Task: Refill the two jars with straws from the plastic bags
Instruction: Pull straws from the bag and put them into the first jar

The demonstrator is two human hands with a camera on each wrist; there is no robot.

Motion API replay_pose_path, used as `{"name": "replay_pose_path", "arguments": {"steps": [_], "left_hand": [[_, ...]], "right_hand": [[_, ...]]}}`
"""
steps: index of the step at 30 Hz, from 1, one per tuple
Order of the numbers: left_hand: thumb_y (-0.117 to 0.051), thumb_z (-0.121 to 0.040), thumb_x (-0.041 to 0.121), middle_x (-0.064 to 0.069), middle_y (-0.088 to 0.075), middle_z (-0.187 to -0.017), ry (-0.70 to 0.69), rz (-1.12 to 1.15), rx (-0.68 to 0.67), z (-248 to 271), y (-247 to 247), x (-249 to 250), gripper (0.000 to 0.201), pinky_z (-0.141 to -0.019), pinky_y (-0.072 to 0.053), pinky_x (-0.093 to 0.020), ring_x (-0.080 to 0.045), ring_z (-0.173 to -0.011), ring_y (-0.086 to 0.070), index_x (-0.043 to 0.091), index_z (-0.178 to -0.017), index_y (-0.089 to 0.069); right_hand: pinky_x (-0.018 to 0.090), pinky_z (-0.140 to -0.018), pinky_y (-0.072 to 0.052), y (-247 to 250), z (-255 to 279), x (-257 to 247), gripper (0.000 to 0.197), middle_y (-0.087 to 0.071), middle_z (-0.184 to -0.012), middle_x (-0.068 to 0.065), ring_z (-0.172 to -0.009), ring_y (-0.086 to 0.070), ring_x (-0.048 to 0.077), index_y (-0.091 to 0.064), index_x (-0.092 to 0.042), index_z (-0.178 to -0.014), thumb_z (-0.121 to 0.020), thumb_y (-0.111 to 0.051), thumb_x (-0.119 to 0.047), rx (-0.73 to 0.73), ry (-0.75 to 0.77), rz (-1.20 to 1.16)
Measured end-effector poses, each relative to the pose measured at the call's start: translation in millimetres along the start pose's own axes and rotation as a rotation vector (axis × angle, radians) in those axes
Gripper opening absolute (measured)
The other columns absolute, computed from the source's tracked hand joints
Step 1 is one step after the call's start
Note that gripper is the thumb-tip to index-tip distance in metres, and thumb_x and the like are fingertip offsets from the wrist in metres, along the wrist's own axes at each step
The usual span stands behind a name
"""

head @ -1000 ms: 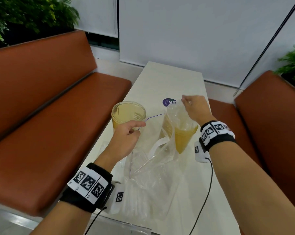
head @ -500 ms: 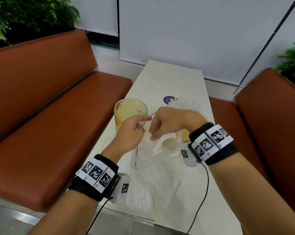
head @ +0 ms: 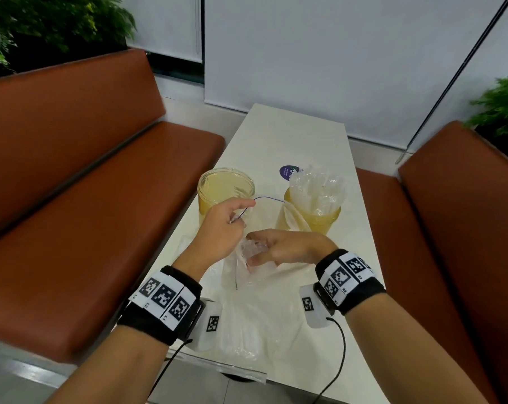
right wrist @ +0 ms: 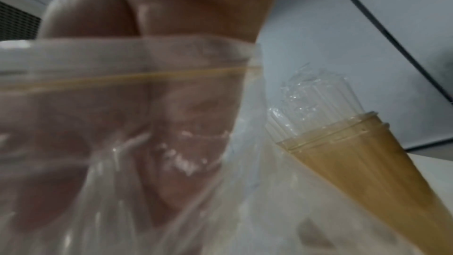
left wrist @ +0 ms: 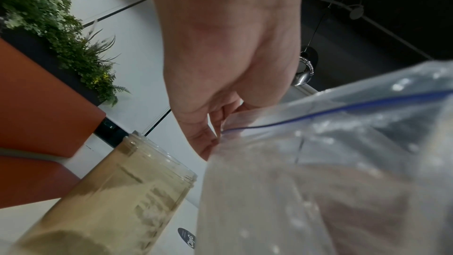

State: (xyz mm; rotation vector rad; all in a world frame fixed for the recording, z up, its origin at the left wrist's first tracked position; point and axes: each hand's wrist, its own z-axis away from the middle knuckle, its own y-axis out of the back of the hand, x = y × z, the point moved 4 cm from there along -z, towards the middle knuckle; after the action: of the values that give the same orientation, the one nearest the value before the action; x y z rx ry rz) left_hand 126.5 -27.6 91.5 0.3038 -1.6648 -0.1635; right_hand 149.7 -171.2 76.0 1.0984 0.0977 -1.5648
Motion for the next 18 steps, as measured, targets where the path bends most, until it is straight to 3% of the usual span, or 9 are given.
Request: {"name": "replay_pose_path", "arguments": {"steps": [3,5,7,10,14,18], "left_hand": [[-0.045,-0.09,-0.01,0.006,-0.061,-0.085,0.055,0.038,0.0,-0.4,3.1,-6.8,0.052,-0.069,-0.053,-0.021,-0.011,-0.072,-0.057,0.02,-0.125,-0.068],[-0.042,-0.09,-0.009,0.001,-0.062,-0.083,0.079,0.063,0.008,-0.9,3.8,-9.9,0.053,-0.066,-0.054,-0.025,-0.015,-0.076,-0.058,0.019,-0.125,-0.068],[-0.041,-0.09,-0.009,0.002,-0.063,-0.088,0.098,0.078,0.013,-0.4,3.5,-11.4,0.052,-0.067,-0.054,-0.027,-0.013,-0.08,-0.059,0.018,-0.125,-0.068],[-0.04,-0.088,-0.008,-0.004,-0.066,-0.101,0.113,0.094,0.018,-0.9,1.4,-15.1,0.053,-0.068,-0.053,-0.029,-0.014,-0.082,-0.06,0.019,-0.123,-0.069],[-0.039,-0.088,-0.009,-0.012,-0.067,-0.095,0.118,0.091,0.011,-1.3,-2.3,-16.9,0.053,-0.065,-0.052,-0.026,-0.016,-0.083,-0.06,0.019,-0.121,-0.07],[-0.041,-0.087,-0.01,-0.024,-0.067,-0.101,0.112,0.097,0.011,-0.5,-3.2,-16.5,0.051,-0.065,-0.053,-0.028,-0.021,-0.079,-0.058,0.018,-0.118,-0.071]], "right_hand": [[0.04,-0.087,-0.042,5.6,6.7,-1.4,0.013,-0.069,-0.094,-0.001,-0.094,-0.06,0.015,-0.058,-0.024,-0.11,-0.098,-0.058,-0.029,0.063,0.119,-0.107],[0.05,-0.09,-0.047,13.2,10.9,-5.4,0.003,-0.068,-0.09,0.006,-0.091,-0.064,0.018,-0.056,-0.024,-0.105,-0.102,-0.054,-0.023,0.162,0.22,-0.21],[0.062,-0.095,-0.049,22.7,17.1,-12.9,0.006,-0.07,-0.09,0.007,-0.087,-0.069,0.024,-0.055,-0.021,-0.108,-0.103,-0.054,-0.023,0.282,0.308,-0.292],[0.06,-0.094,-0.054,41.9,29.4,-32.3,0.009,-0.071,-0.091,0.005,-0.081,-0.071,0.026,-0.051,-0.017,-0.109,-0.104,-0.051,-0.025,0.515,0.449,-0.301],[0.056,-0.083,-0.057,72.6,55.1,-71.7,0.006,-0.067,-0.098,0.009,-0.074,-0.067,0.025,-0.044,-0.017,-0.11,-0.108,-0.046,-0.022,0.739,0.701,-0.307],[0.056,-0.078,-0.056,121.5,90.4,-104.4,0.008,-0.064,-0.084,0.006,-0.072,-0.063,0.029,-0.04,-0.011,-0.111,-0.107,-0.046,-0.015,0.897,0.864,-0.394]]}}
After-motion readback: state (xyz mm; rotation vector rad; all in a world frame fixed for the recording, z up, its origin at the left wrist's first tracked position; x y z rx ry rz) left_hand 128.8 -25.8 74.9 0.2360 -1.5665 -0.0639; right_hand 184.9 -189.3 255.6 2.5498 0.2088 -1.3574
